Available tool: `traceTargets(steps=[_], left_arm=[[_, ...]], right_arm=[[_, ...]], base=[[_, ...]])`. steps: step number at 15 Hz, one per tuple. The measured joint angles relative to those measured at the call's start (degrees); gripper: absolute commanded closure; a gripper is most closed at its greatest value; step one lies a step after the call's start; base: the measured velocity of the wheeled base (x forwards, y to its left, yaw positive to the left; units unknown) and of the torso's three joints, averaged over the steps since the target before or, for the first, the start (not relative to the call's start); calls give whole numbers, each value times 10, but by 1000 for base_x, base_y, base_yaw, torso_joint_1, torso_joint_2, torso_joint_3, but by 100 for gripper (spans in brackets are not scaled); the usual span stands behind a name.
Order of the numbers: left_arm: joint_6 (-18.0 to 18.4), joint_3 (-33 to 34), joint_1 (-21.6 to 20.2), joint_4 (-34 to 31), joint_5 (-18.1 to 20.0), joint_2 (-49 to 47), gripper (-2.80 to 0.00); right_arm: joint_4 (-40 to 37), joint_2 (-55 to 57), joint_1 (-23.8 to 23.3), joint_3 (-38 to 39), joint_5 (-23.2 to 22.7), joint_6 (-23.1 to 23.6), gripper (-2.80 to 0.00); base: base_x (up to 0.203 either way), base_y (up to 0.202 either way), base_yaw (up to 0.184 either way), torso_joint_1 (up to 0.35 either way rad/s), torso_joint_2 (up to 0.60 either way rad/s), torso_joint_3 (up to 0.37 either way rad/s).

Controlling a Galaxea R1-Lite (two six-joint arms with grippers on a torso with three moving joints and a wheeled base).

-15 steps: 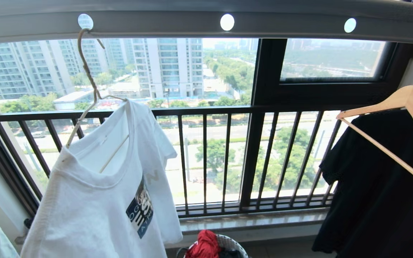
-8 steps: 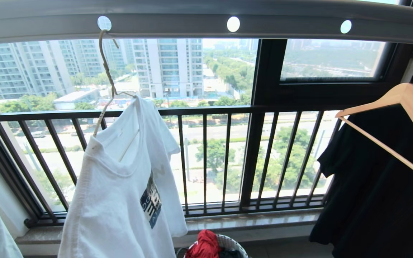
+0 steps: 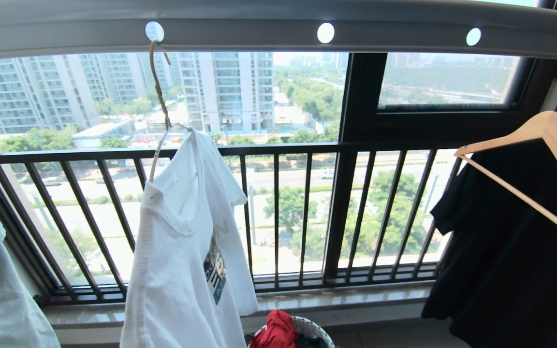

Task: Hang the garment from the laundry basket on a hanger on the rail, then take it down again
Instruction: Take the clothes off the clothes rack

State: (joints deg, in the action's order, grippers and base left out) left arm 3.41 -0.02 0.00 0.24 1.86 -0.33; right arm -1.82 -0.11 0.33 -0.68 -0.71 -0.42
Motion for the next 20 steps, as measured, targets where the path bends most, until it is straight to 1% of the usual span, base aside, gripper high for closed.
traceTargets(steps=[2, 4, 8, 12, 20], left_arm=[[-2, 0, 0, 0, -17, 1, 0], [-2, 0, 0, 0, -18, 1, 0], [-8, 0, 0, 1, -16, 1, 0], [-33, 0, 0, 2, -18, 1, 0], [-33, 0, 0, 2, -18, 1, 0]], right_arm=[[1, 0, 0, 1, 6, -23, 0], [1, 0, 0, 1, 9, -30, 0], [1, 0, 0, 1, 9, -31, 0], [0, 0, 0, 1, 9, -32, 0], [0, 0, 0, 1, 9, -31, 0]], base=[[0, 0, 0, 0, 0, 0], [0, 0, 0, 0, 0, 0], [0, 0, 0, 0, 0, 0], [0, 0, 0, 0, 0, 0], [0, 0, 0, 0, 0, 0]])
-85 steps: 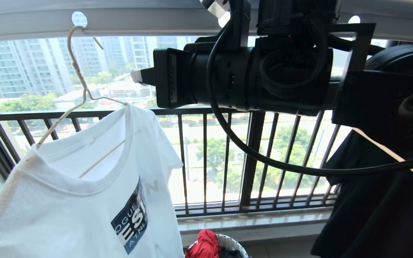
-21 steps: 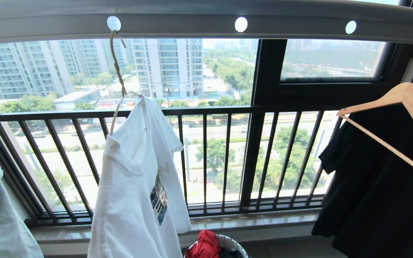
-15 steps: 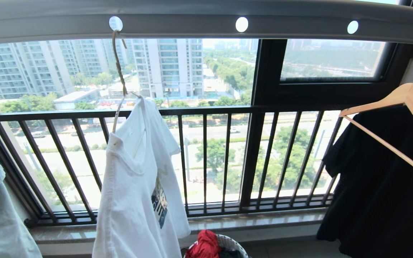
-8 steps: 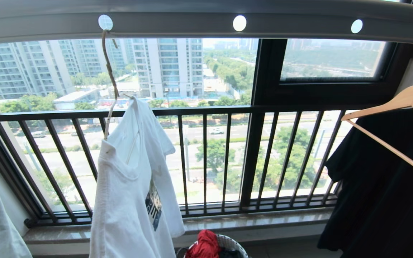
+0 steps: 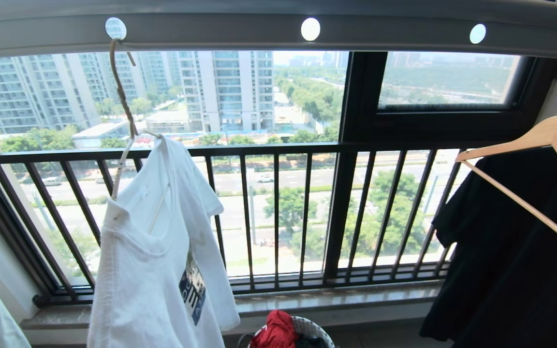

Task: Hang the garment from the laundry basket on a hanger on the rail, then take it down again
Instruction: Take the clothes off the clothes rack

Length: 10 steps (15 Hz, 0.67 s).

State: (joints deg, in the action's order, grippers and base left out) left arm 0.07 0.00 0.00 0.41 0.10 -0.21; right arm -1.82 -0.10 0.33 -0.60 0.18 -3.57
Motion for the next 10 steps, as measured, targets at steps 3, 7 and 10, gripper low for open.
traceTargets(steps=[3, 7, 10], left_arm=[[0, 0, 0, 0, 0, 0, 0], [4, 0, 0, 0, 0, 0, 0], [2, 0, 0, -1, -1, 0, 0]], right_arm=[[0, 0, 0, 0, 0, 0, 0], [0, 0, 0, 0, 0, 0, 0], [0, 0, 0, 0, 0, 0, 0]], base=[[0, 0, 0, 0, 0, 0], [0, 0, 0, 0, 0, 0], [0, 0, 0, 0, 0, 0]])
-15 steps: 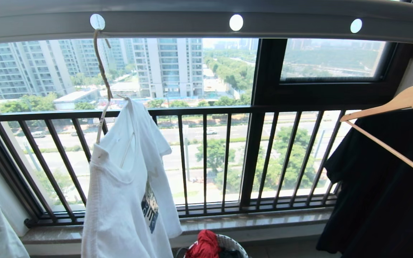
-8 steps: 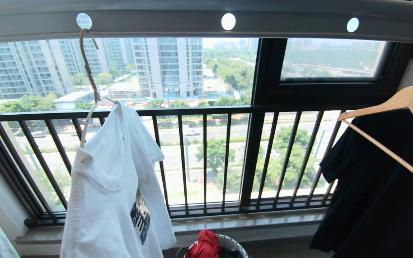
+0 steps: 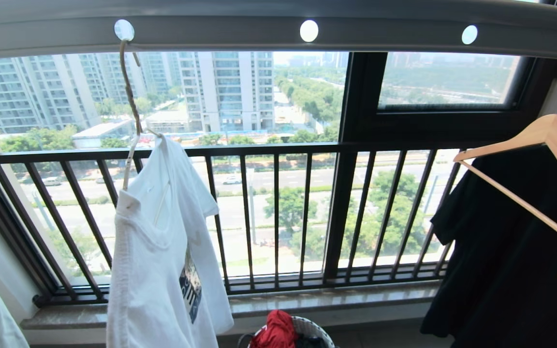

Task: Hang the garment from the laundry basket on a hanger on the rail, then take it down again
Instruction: Take the clothes off the clothes rack

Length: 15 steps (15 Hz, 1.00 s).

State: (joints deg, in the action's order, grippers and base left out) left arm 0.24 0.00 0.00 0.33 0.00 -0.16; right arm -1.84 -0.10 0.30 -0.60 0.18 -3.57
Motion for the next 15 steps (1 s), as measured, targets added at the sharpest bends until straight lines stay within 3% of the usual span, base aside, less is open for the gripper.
traceTargets(steps=[7, 11, 15], left_arm=[[-8, -11, 0, 5, -1, 0, 0], [-45, -116, 0, 2, 17, -45, 0], [-53, -271, 0, -1, 95, -179, 0]], right_arm=[[0, 0, 0, 0, 0, 0, 0], [0, 0, 0, 0, 0, 0, 0], [0, 0, 0, 0, 0, 0, 0]], base=[[0, 0, 0, 0, 0, 0], [0, 0, 0, 0, 0, 0], [0, 0, 0, 0, 0, 0]])
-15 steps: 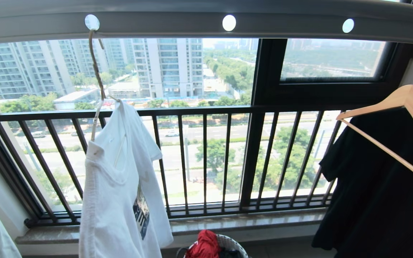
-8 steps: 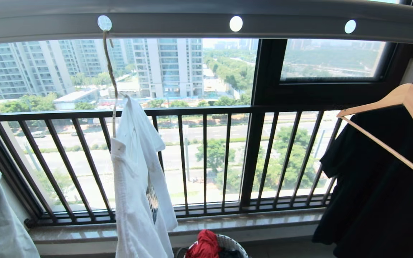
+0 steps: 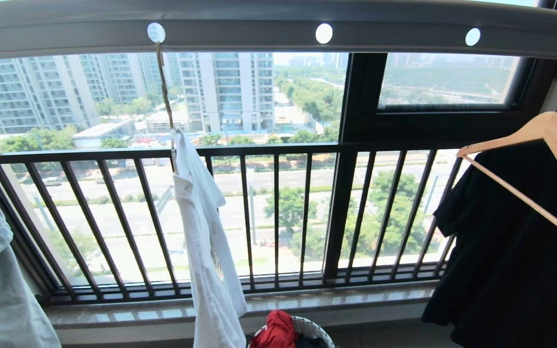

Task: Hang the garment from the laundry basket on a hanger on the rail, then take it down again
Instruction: Take the clothes off the clothes rack

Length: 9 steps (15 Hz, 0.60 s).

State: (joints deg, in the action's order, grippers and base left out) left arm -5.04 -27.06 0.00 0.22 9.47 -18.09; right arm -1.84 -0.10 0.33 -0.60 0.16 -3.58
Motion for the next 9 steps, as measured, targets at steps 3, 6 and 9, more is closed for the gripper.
traceTargets(steps=[3, 6, 9], left_arm=[[0, -123, 2, -53, 67, -113, 0], [-3, -284, 23, -173, 100, -212, 0], [-21, -451, 71, -321, 107, -310, -280]], right_arm=[[0, 0, 0, 0, 0, 0, 0], [0, 0, 0, 0, 0, 0, 0], [0, 0, 0, 0, 0, 0, 0]], base=[[0, 0, 0, 0, 0, 0], [0, 0, 0, 0, 0, 0], [0, 0, 0, 0, 0, 0]])
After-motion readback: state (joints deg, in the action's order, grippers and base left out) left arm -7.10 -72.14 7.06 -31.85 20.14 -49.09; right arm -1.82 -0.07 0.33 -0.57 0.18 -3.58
